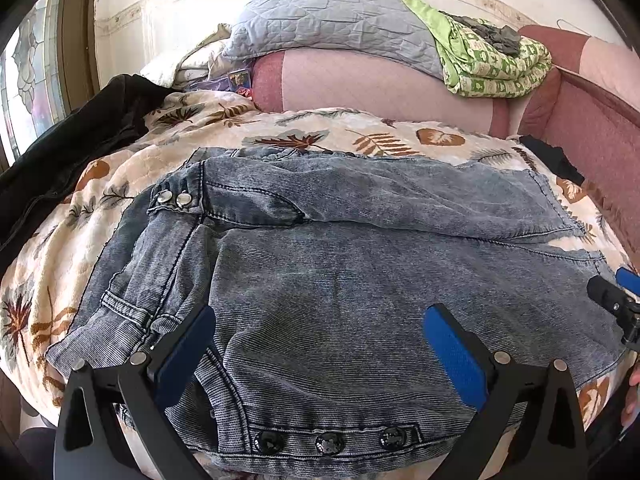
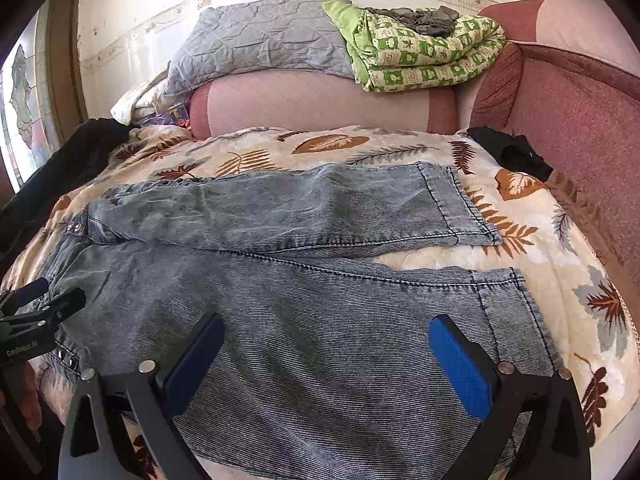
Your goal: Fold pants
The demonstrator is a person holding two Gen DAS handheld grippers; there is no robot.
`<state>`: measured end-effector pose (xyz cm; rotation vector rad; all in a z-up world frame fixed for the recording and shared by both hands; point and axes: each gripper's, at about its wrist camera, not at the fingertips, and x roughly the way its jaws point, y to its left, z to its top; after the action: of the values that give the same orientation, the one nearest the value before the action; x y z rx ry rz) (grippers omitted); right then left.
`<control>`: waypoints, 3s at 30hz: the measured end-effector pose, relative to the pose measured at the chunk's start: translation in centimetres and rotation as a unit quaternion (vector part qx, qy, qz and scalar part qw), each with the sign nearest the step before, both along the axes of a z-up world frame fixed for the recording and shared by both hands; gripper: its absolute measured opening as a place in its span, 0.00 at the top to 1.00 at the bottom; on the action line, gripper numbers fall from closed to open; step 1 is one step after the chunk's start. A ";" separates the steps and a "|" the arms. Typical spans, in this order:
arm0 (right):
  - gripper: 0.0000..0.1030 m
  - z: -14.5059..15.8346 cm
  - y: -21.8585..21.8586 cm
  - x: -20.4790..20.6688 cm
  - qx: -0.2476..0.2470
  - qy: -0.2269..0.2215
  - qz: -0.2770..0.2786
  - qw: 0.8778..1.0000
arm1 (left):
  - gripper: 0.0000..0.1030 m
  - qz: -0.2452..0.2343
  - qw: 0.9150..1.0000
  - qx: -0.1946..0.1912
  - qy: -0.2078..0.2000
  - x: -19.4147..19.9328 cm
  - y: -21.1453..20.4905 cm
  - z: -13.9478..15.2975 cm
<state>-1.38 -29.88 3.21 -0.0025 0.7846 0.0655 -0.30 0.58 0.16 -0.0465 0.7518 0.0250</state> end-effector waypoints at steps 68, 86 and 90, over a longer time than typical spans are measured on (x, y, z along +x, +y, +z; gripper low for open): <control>0.71 -4.9 -11.0 13.4 -0.175 0.190 -0.066 0.964 | 0.00 0.071 0.992 -0.021 0.099 0.6 10.2 -2.4; 0.28 1.6 -15.2 8.3 0.071 0.196 -0.079 0.975 | 0.00 0.051 0.995 -0.018 0.082 1.1 9.1 0.3; 0.28 5.1 -16.3 11.7 0.096 0.150 -0.070 0.981 | 0.00 0.032 0.998 -0.039 0.024 4.0 10.5 5.8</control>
<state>10.36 -46.19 8.31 0.2509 1.0758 0.0084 3.70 11.05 5.94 -0.1449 0.7991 0.0574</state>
